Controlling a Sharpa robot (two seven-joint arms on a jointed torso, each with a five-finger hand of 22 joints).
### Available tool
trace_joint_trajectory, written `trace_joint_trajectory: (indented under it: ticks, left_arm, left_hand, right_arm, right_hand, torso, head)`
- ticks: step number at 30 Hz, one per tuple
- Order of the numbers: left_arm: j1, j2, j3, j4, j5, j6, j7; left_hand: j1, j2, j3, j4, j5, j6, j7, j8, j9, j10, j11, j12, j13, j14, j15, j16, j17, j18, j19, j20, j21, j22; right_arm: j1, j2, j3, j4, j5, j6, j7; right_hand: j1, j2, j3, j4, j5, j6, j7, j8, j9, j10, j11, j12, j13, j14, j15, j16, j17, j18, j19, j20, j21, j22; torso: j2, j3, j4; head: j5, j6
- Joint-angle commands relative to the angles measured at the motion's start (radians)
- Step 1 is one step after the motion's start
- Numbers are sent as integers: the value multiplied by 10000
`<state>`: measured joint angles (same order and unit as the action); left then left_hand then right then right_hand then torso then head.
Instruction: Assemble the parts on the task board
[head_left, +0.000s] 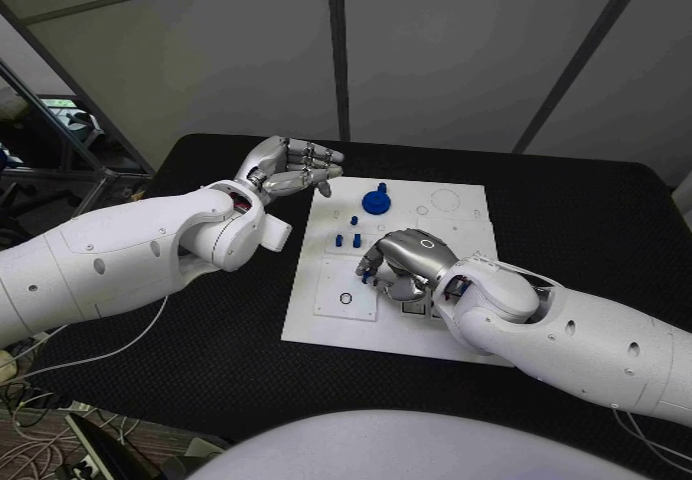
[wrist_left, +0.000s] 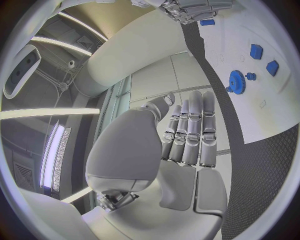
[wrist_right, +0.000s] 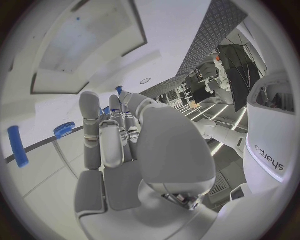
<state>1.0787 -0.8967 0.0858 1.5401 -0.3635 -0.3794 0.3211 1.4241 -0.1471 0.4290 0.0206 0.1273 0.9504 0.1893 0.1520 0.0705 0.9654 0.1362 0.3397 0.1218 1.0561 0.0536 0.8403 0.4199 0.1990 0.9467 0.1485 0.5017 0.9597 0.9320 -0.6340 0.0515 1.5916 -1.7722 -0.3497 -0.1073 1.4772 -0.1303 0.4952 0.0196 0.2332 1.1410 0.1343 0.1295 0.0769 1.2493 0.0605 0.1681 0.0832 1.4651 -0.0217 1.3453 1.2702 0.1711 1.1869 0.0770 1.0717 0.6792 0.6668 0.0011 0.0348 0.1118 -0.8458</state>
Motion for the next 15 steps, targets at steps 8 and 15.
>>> trace_joint_trajectory:
  ticks: [8, 15]
  left_arm:
    - [14, 12, 9, 7, 21, 114, 24]
    - [14, 17, 9, -4, 21, 127, 10]
  left_hand:
    - [-35, 92, -29, -61, -26, -29, 83, 11, -17, -104, -12, 38, -15, -49, 31, -58, -22, -193, -28, 54, -57, -18]
    - [-35, 92, -29, -61, -26, -29, 83, 11, -17, -104, -12, 38, -15, -49, 31, -58, -22, -193, -28, 54, -57, -18]
  right_arm:
    - [9, 42, -8, -18, -365, 736, -292]
    - [9, 36, -10, 8, -462, 864, -290]
  right_hand:
    - [-349, -55, -43, -66, 12, -117, 69, -114, -24, -103, 56, -230, -1, 505, 30, -47, -51, -104, -252, 41, -120, -190]
    - [-402, -82, -77, -69, 15, -148, 80, -144, -31, -146, 73, -274, -5, 517, 44, 5, 9, -90, -310, 56, -165, -266]
  torso:
    - [-2, -2, -1]
    - [-1, 3, -6]
  head:
    - [-3, -26]
    - [-6, -38]
